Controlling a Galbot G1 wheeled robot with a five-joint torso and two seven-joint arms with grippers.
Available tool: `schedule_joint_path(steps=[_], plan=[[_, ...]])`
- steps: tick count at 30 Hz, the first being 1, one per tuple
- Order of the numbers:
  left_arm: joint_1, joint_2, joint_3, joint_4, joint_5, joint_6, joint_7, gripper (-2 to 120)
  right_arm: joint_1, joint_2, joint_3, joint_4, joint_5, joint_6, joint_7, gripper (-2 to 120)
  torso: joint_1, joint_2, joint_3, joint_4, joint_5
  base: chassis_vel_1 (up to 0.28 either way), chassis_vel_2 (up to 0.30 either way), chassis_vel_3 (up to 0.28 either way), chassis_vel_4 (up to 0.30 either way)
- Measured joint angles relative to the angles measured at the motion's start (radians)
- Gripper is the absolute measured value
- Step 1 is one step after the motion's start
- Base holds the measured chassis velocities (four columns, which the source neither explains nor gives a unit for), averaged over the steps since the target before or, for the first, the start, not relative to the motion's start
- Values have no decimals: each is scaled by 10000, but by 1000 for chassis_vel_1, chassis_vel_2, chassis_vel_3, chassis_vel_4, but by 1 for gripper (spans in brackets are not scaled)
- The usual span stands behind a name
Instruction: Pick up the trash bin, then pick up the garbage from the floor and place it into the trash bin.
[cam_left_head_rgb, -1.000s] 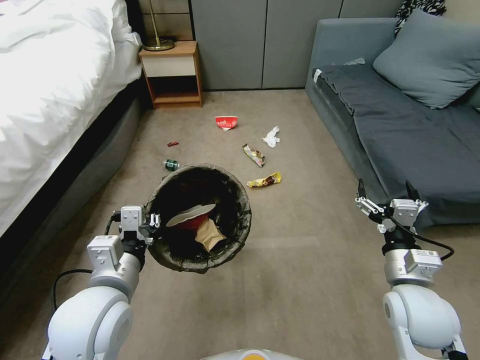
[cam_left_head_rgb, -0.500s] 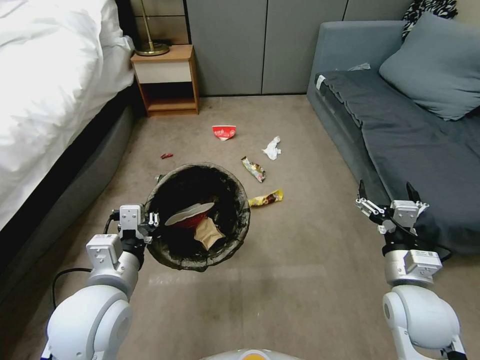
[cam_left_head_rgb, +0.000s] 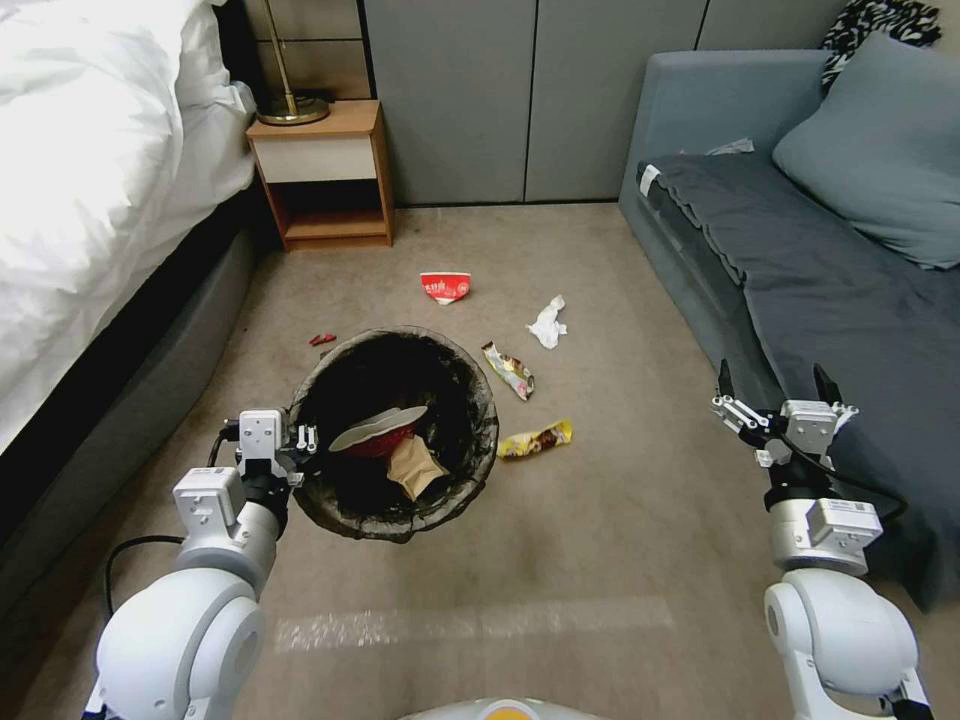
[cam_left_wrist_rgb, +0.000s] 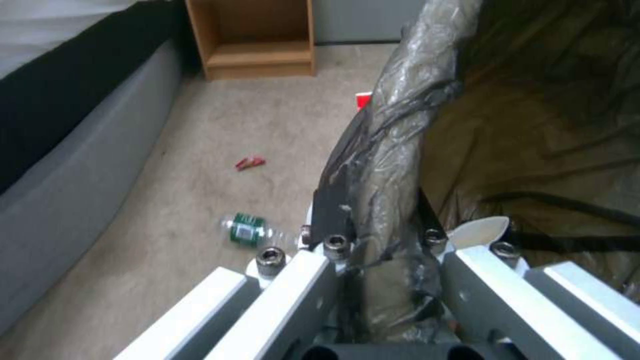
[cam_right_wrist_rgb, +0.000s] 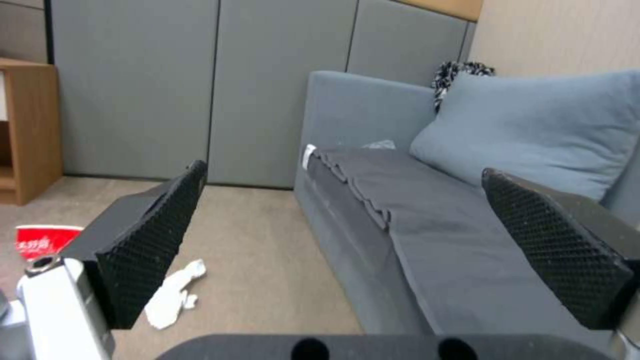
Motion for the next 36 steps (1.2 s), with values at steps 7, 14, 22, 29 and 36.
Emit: schedule_joint_path(steps=[7,14,22,29,36], plan=[[-15,16,-18,47,25,-21,52,0,4,-13,35,-44,-10,65,-1,100,0,0,0,1,4,-195,198,197,-193],[-50,0,-15,77,19,-30,59,0,8,-29,67,-56,-29,76,34,100,1,-1,0,-3,8,-200,190,195,-201],[-50,-3,2,97,23,-34,65,0,9,-22,75,-88,-29,63,208,100,1,0,0,-3,4,-186,177,175,-184],[-43,27,-6,97,26,-37,64,0,24,-31,10,-107,13,271,319,100,0,0,0,1,6,-153,162,156,-159],[-44,53,12,90,24,-43,64,0,65,-70,-99,-6,61,175,803,100,1,-1,1,-2,4,-118,118,114,-126]])
